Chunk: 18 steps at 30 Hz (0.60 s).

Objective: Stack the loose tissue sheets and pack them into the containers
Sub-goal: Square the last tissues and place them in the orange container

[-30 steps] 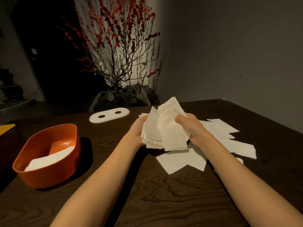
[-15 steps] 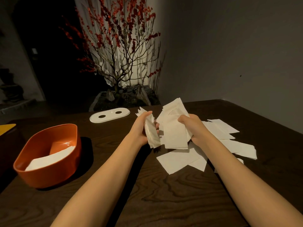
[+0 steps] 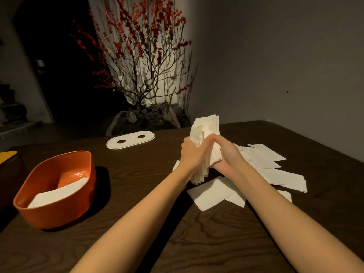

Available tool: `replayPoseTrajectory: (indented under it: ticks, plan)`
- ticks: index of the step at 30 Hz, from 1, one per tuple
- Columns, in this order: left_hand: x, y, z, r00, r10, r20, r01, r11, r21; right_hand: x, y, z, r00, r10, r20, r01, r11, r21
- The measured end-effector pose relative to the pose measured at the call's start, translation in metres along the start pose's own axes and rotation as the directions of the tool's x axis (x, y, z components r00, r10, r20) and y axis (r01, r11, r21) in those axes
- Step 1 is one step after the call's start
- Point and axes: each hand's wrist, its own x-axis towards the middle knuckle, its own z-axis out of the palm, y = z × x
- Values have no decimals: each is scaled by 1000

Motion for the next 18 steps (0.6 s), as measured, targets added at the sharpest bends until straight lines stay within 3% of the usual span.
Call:
replayPoseTrajectory:
  ticks: [3,10,14,18]
  plan:
    - [0,-2,-5,994,22,111,-2,984,-180,-3,-4,-5,993,15,116,-23,997,69]
    - [0,0,-11,976,-130,177,171,956,-240,-1,-2,-4,991,41,124,-42,999,5]
    - [-4,8,-19,947,-212,242,291,884,-365,3,-2,-3,996,-11,90,25,987,-157]
    - [-3,8,-19,945,-217,245,297,883,-365,0,-3,1,994,-82,72,103,926,-364]
